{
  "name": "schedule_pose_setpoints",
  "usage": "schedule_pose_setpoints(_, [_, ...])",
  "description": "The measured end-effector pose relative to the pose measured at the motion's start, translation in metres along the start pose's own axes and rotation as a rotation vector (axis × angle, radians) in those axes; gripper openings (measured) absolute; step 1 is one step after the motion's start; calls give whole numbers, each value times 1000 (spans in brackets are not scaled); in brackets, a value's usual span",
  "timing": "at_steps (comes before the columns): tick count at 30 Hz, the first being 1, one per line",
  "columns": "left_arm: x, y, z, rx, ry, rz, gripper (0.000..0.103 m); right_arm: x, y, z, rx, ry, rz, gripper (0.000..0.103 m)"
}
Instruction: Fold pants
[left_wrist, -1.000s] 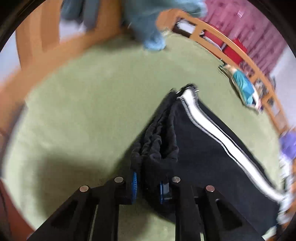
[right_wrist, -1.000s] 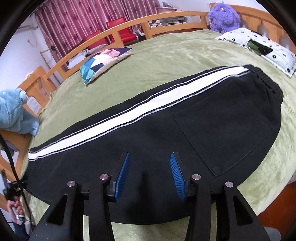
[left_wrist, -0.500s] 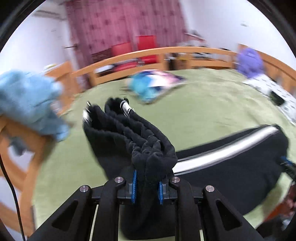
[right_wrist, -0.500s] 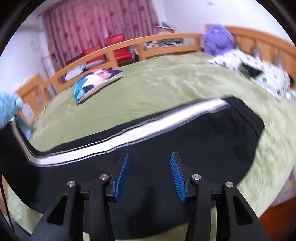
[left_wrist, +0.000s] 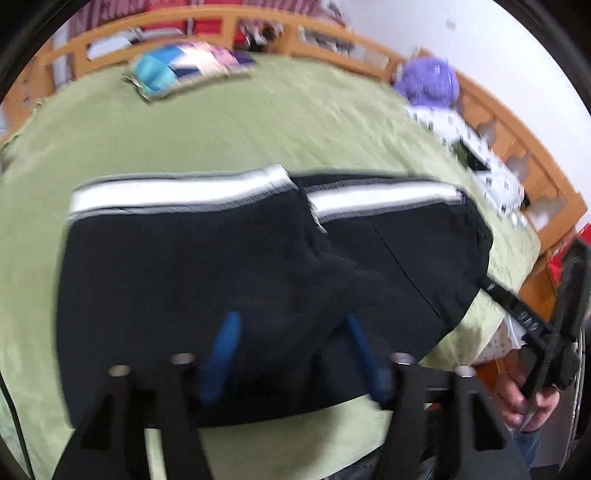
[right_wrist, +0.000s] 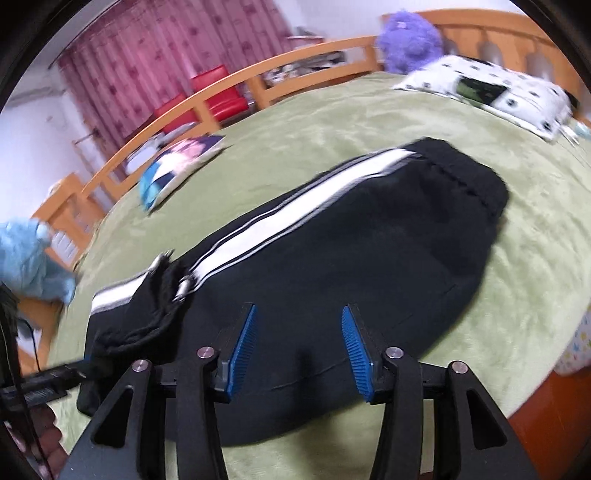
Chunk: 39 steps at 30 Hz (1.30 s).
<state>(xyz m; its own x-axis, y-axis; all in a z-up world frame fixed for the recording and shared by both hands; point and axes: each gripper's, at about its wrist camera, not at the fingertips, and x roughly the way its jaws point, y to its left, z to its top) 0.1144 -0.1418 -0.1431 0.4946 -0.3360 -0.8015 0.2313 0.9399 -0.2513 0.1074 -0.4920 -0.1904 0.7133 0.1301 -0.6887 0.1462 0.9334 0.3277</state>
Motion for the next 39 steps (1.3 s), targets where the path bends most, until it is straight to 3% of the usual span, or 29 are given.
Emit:
schedule_pose_setpoints(5, [-43,50,-7,-51,-114,58,75,12,40,-6,-58,42,125,51])
schedule_pose_setpoints(10, [-53,92,-14,-131,-125,182,75,29,85,-13,-96,96,249,56])
schedule_pose_setpoints(14, [-65,123,-27,-163,-129,212,75,61,125,-26,-163,194,230,63])
schedule_pose_setpoints(16, [-71,136,-32,-171,-124,216,75,75,141,-36,-203,231,155,34])
schedule_pose_setpoints(17, [-72,139,-34,-171,-124,223,75,74,146,-40,-229,222,135,11])
schedule_pose_setpoints(20, [-78,151,-39,-174,-135,229,75,49,157,-45,-307,156,163,8])
schedule_pose_setpoints(22, [-80,156,-42,-185,-132,223,75,32,141,-40,-199,138,281,8])
schedule_pose_setpoints(23, [-79,159,-43,-194,-130,215,75,27,131,-40,-150,149,288,8])
schedule_pose_setpoints(25, [-77,164,-44,-204,-125,198,75,31,128,-53,-194,177,203,9])
schedule_pose_setpoints(28, [-71,169,-46,-211,-102,201,75,53,132,-72,-237,259,88,34])
schedule_pose_setpoints(31, [-70,174,-48,-207,-95,201,75,44,139,-72,-256,239,96,49])
schedule_pose_setpoints(33, [-67,177,-47,-208,-86,212,75,38,141,-63,-258,188,94,67])
schedule_pose_setpoints(39, [-58,186,-46,-221,-59,221,75,88,167,-26,-278,219,87,67])
